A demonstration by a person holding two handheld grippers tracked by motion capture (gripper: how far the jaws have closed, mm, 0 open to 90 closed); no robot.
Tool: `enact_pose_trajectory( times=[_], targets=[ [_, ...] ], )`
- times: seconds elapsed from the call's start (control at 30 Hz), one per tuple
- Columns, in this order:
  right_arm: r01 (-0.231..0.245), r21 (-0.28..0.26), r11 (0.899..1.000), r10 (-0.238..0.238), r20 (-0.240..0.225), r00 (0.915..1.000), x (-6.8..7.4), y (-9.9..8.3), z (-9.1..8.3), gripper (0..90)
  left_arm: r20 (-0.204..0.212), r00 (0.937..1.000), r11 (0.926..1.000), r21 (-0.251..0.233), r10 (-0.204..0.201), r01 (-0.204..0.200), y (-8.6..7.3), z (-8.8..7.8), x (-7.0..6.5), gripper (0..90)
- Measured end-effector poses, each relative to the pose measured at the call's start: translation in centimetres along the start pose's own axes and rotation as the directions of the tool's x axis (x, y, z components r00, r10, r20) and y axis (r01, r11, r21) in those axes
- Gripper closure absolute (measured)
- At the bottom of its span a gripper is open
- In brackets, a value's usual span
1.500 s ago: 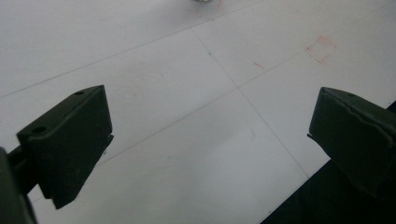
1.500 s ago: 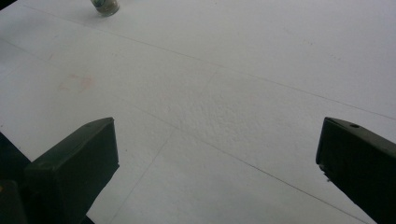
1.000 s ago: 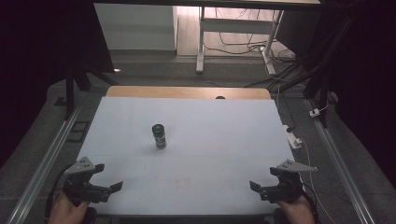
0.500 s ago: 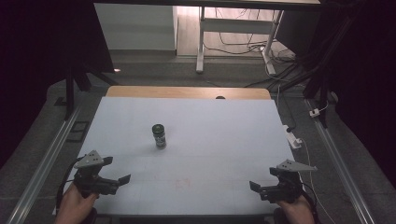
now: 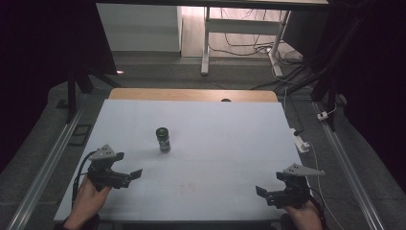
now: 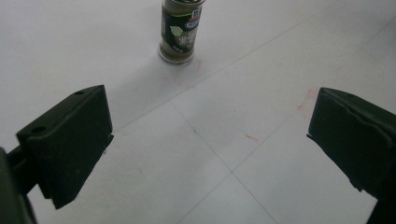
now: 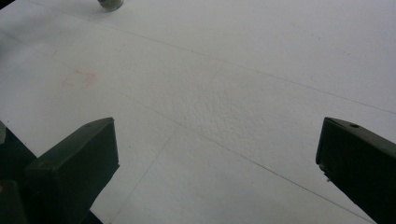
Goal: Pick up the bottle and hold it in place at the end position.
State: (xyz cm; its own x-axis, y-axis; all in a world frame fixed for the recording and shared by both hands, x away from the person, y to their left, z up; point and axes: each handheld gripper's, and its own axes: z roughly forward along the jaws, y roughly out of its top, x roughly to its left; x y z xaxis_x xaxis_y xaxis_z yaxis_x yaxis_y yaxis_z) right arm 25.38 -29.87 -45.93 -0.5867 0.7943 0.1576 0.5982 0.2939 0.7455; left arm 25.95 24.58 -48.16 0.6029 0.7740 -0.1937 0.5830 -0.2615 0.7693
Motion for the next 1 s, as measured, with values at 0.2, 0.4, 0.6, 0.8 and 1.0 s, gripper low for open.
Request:
enact_pose_trajectory(
  times=[0.2,0.4,0.6,0.8,1.0],
  targets=[
    [0.001,0.002,1.000,-0.001,-0.001,1.0000,0.0,0.0,0.0,0.0,-0.020,0.9995,0.9995,0.018,0.025,-0.025,0.9,1.2,0.2,0.0],
    [0.002,0.004,1.000,-0.002,-0.001,1.0000,0.0,0.0,0.1,0.0,-0.032,0.9982,0.9983,0.030,0.050,-0.049,1.7,2.3,0.4,0.0],
    [0.004,0.003,1.000,-0.003,-0.002,1.0000,0.0,0.0,0.1,0.0,-0.006,0.9991,0.9988,0.029,0.041,-0.041,2.5,3.6,1.1,0.0],
    [0.004,0.006,1.000,-0.004,-0.001,1.0000,0.0,0.0,0.1,0.0,0.000,0.9990,0.9984,0.036,0.044,-0.044,3.2,5.0,1.7,0.0],
    [0.004,0.007,1.000,-0.004,-0.003,1.0000,0.0,0.0,0.1,0.0,-0.017,0.9974,0.9965,0.047,0.070,-0.069,4.0,6.6,2.0,0.0]
  ],
)
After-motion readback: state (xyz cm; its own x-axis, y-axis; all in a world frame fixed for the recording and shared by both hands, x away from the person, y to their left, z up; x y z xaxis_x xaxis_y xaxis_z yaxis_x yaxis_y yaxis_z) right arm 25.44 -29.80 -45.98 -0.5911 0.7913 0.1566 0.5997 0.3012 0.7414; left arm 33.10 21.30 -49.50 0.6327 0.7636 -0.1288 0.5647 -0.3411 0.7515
